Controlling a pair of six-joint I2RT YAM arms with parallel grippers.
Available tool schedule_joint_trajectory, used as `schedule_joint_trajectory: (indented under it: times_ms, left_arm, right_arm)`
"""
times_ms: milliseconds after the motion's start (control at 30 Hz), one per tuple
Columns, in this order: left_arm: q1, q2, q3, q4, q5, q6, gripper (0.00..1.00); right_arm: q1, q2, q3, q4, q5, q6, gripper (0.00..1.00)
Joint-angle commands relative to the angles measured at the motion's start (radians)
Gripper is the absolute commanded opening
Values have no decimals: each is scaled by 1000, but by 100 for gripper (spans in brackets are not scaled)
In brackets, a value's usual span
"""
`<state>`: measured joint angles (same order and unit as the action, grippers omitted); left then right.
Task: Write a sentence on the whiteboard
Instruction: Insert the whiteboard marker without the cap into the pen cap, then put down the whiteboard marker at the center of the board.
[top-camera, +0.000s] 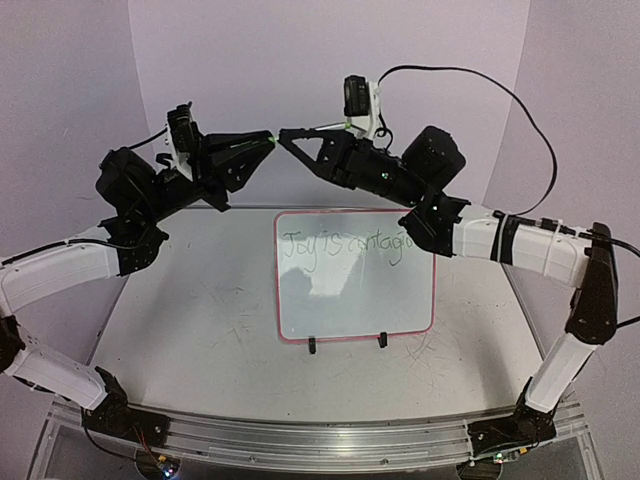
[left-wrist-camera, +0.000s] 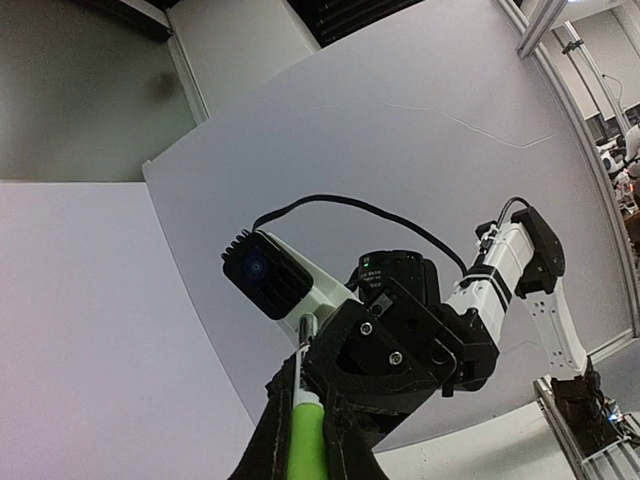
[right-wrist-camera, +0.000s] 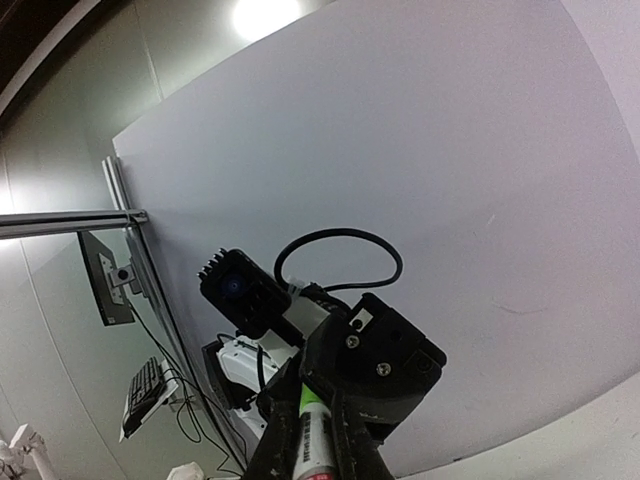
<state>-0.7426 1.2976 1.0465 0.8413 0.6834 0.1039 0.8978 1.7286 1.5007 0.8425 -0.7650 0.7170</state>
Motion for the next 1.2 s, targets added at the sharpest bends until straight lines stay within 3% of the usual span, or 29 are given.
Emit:
schedule_joint_trajectory:
  times_ms: [0, 67, 200, 300, 400, 467, 600, 700, 833, 1000, 1167]
  left_arm:
    - [-60, 19, -92, -237, -106, -36, 35]
    - [-56, -40, -130, -237, -176, -41, 56]
    - [-49, -114, -188, -237, -250, -86, 77]
    - [-47, -175, -232, -239, -297, -121, 89]
    - [-44, -217, -263, -257, -339, -142, 92]
    - [-44, -224, -250, -309, -377, -154, 92]
    - [-44, -202, -178, -455, -517, -165, 91]
    - [-43, -179, -140, -508, -630, -166, 91]
    - [-43, -153, -100, -567, -734, -154, 92]
    - [-43, -138, -84, -603, -821, -128, 92]
    - [-43, -155, -97, -630, -843, -111, 94]
  right_arm:
    - [-33, -122, -232, -23, -14, 40, 0]
    - [-119, -217, -304, -3, -13, 41, 0]
    - [-284, -358, -395, -38, -22, 30, 0]
    - [-432, -470, -428, -220, 26, -37, 0]
    - [-544, -508, -286, -765, 232, -259, 0]
    - [-553, -473, -166, -1073, 480, -403, 0]
    - [-557, -378, -59, -1427, 853, -475, 0]
    - [-558, -336, -94, -1566, 1013, -477, 0]
    - [-574, -270, -151, -1704, 1109, -465, 0]
    - [-599, -167, -220, -1737, 1067, -453, 0]
    - [-650, 8, -251, -1680, 921, -505, 0]
